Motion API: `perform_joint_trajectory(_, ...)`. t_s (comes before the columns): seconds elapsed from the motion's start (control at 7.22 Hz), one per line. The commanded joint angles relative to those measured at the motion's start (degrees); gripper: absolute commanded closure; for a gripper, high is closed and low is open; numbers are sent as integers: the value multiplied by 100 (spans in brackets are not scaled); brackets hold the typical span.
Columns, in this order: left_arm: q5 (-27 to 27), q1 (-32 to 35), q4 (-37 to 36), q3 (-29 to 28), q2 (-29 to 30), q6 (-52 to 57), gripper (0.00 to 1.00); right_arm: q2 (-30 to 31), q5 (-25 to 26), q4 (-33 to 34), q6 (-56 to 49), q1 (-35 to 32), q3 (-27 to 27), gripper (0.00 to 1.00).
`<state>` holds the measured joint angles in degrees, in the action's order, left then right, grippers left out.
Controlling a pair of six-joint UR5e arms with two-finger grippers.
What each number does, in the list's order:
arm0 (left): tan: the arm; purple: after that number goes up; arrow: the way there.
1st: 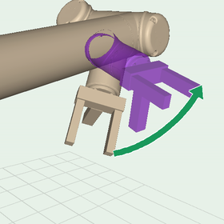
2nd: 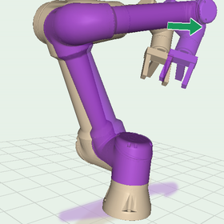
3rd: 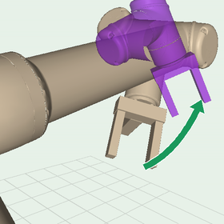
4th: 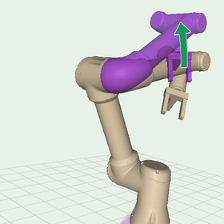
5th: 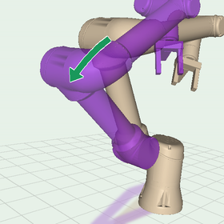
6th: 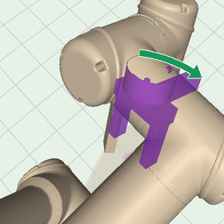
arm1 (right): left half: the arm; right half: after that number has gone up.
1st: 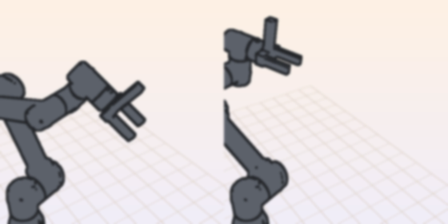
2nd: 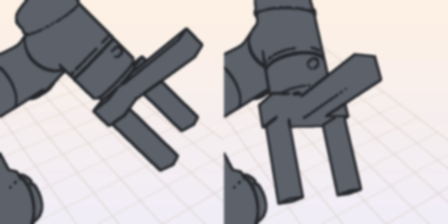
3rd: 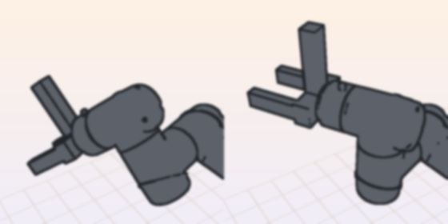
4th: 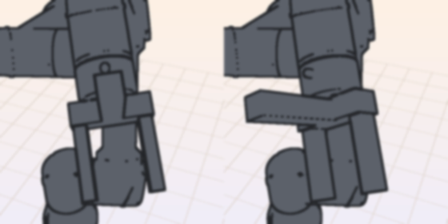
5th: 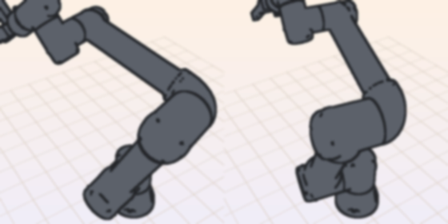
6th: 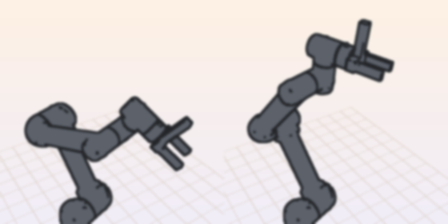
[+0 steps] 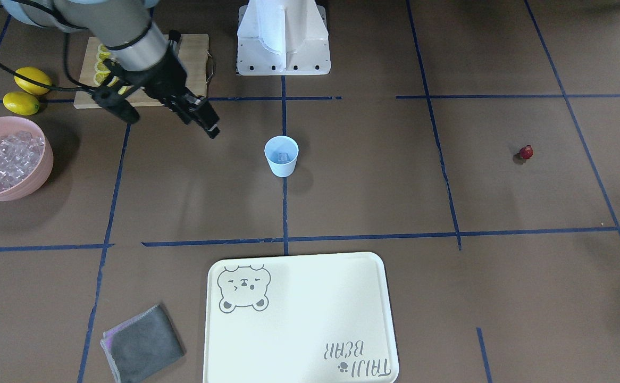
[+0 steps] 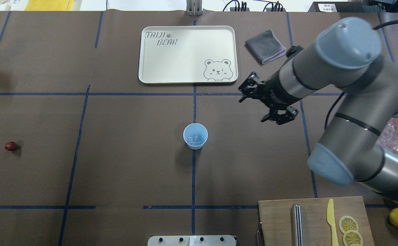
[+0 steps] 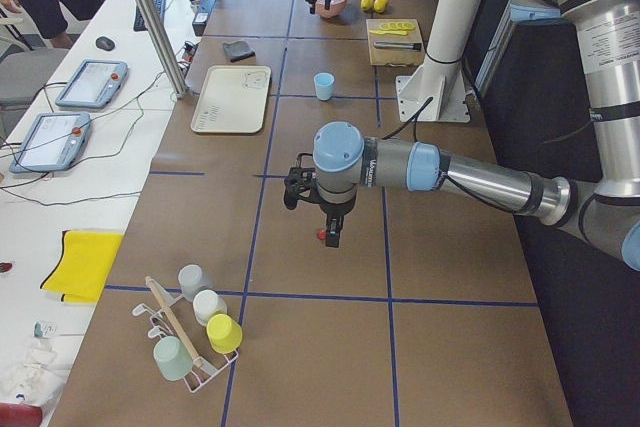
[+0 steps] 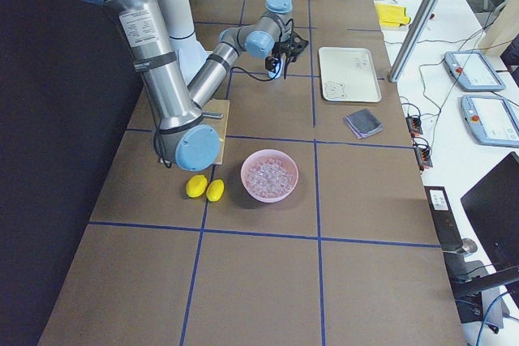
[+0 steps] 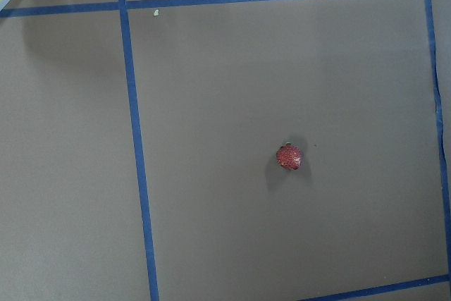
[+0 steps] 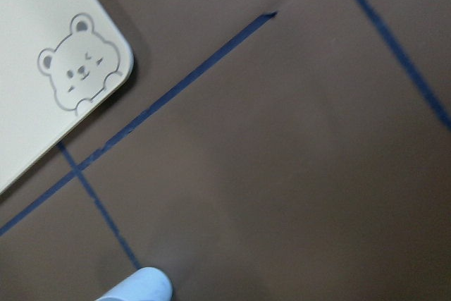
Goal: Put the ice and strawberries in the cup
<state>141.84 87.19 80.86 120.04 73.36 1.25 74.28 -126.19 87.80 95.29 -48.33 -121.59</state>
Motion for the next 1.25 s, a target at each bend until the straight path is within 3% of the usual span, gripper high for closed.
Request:
perform_joint_trajectory(0.0, -42, 0, 9, -7, 21, 16, 0, 1774, -667, 26, -2362, -1173, -540, 0)
perform_joint_trajectory(0.28, -69, 9, 18, 2, 3, 25, 0, 2981, -749, 35, -5085, -2132, -376, 0)
perform_joint_trajectory(0.42, -95, 9, 18, -24, 38, 42, 0, 3178, -758, 44, -6378, -2685, 52, 0)
perform_joint_trajectory(0.69, -400, 9, 26, -190, 38, 95, 0, 3137, -723, 935, -8787, -3758, 713, 0)
perform_joint_trajectory(0.83, -472, 26, 44, -200, -14, 147, 0, 2797, -601, 1610, -9852, -4198, 959, 0)
perform_joint_trajectory(0.97, -482, 35, 0, -226, -32, 304, 0, 2323, -112, 2192, -10559, -4429, 1170, 0)
perform_joint_trajectory(1.11, -482, 35, 0, -418, 20, 323, 0, 2153, 58, 2424, -11036, -4544, 1277, 0)
